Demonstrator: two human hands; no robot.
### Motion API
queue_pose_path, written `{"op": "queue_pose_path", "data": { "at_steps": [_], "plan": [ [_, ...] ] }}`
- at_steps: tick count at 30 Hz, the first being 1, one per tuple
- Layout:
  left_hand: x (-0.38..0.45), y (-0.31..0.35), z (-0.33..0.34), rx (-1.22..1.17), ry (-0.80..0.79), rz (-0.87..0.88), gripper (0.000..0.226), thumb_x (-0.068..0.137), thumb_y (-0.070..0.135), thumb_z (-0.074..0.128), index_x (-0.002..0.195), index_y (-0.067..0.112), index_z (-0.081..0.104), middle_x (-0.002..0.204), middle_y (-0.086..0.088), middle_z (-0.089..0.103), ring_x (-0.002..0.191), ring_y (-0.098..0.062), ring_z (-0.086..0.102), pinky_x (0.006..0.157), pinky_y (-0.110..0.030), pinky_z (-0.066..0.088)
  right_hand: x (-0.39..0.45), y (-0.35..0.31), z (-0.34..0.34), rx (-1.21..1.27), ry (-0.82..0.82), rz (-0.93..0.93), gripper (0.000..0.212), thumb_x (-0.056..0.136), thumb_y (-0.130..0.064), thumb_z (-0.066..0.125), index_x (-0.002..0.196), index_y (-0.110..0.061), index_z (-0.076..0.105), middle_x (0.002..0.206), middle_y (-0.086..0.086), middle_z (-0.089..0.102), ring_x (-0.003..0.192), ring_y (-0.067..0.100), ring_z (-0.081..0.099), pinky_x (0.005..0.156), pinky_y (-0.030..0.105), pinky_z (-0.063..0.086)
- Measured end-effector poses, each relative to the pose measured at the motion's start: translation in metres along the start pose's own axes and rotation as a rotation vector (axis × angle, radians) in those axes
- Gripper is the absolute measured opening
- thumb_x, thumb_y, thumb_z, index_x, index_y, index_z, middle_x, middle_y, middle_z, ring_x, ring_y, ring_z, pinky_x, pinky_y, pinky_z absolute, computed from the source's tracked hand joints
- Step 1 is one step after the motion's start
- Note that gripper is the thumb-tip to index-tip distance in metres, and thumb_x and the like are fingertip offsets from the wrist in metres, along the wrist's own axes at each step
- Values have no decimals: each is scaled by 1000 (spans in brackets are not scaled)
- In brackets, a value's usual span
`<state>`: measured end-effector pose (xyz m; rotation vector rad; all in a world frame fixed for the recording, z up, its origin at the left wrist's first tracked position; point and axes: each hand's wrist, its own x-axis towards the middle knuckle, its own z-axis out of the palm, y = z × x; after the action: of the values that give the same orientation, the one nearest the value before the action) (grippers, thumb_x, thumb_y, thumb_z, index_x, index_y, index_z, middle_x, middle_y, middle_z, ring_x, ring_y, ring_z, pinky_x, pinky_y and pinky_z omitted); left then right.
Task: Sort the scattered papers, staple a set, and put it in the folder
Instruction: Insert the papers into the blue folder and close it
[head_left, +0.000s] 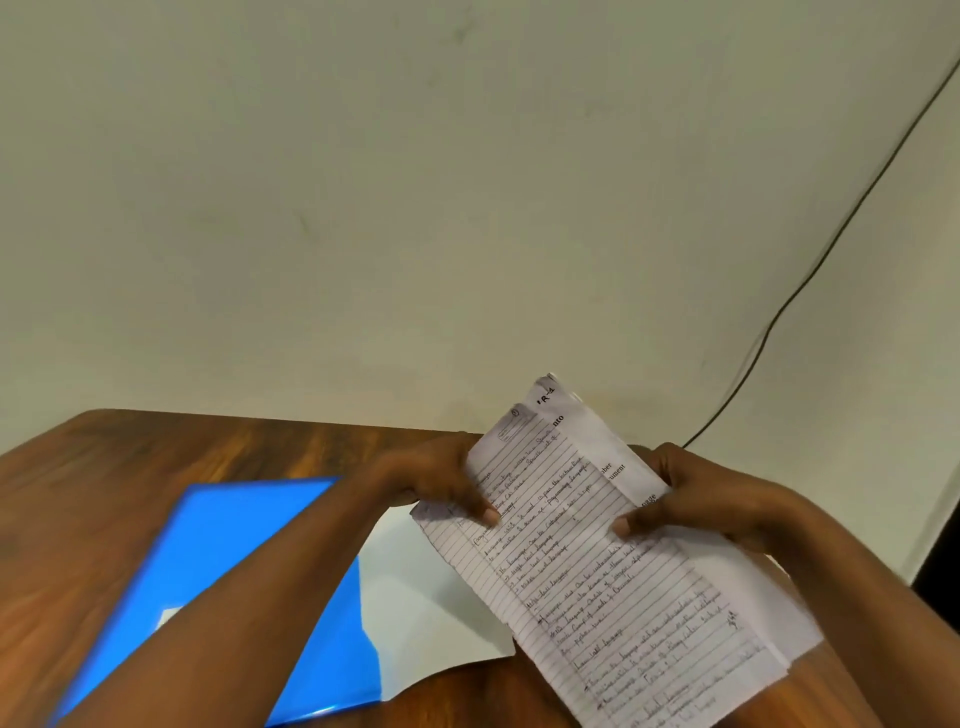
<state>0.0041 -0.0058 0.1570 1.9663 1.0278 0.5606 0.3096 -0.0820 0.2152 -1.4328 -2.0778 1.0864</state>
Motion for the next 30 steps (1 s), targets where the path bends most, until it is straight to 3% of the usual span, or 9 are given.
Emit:
{"op": "queue_pose_path", "data": {
  "at_steps": [5,8,10,12,15,17,20,24,30],
  "plan": [
    [-6,-15,-16,75,132,-22,41,69,17,96,105,12,78,103,2,81,97,-15,77,86,-24,60,35,24,8,-41,118,47,59,56,-38,94,113,-37,77,116,-3,79,106,26,75,100,53,57],
    [-19,-31,-18,36,249,-5,45,65,22,99,105,19,79,101,8,80,95,-6,75,83,-19,59,53,38,12,-50,106,72,67,54,-51,97,116,-38,75,116,-4,78,107,26,75,98,53,58],
    [-29,-50,-16,-36,448,-15,48,60,27,101,102,19,78,95,5,79,92,-11,75,78,-22,61,60,37,19,45,107,68,60,59,-37,100,114,-26,76,115,5,78,107,31,75,96,53,59],
    [-36,-76,-14,-130,769,-54,45,57,43,101,89,24,77,80,4,76,79,-15,74,69,-31,62,66,39,26,296,24,112,60,70,-8,93,125,-9,70,119,15,76,111,37,73,96,51,60],
    [-50,-111,-7,14,1027,-219,42,67,63,88,80,28,71,69,10,69,73,-15,69,59,-31,51,79,47,41,519,-39,193,81,55,-5,99,129,2,66,126,26,71,117,49,67,106,66,49],
    [-61,-124,4,248,988,-398,48,71,71,80,92,31,65,85,14,67,90,-17,67,65,-29,43,91,52,54,631,-39,219,77,59,1,96,129,4,65,128,32,68,119,55,63,108,70,44],
    [-67,-130,20,432,863,-537,63,70,78,74,106,29,56,102,11,61,103,-19,64,70,-31,41,105,59,74,707,-49,218,48,85,11,75,131,7,62,129,35,66,119,56,63,104,71,47],
    [-64,-137,29,503,747,-616,79,58,89,68,99,24,49,98,6,62,92,-20,64,67,-32,46,128,74,96,744,-53,194,48,86,12,71,133,10,61,131,35,64,121,56,62,110,71,41],
    [-61,-141,36,489,720,-623,58,72,72,70,99,23,55,93,9,57,82,-15,53,66,-30,42,152,101,109,791,-111,248,66,80,5,84,141,3,58,143,31,57,132,54,55,114,71,36]
  ]
}}
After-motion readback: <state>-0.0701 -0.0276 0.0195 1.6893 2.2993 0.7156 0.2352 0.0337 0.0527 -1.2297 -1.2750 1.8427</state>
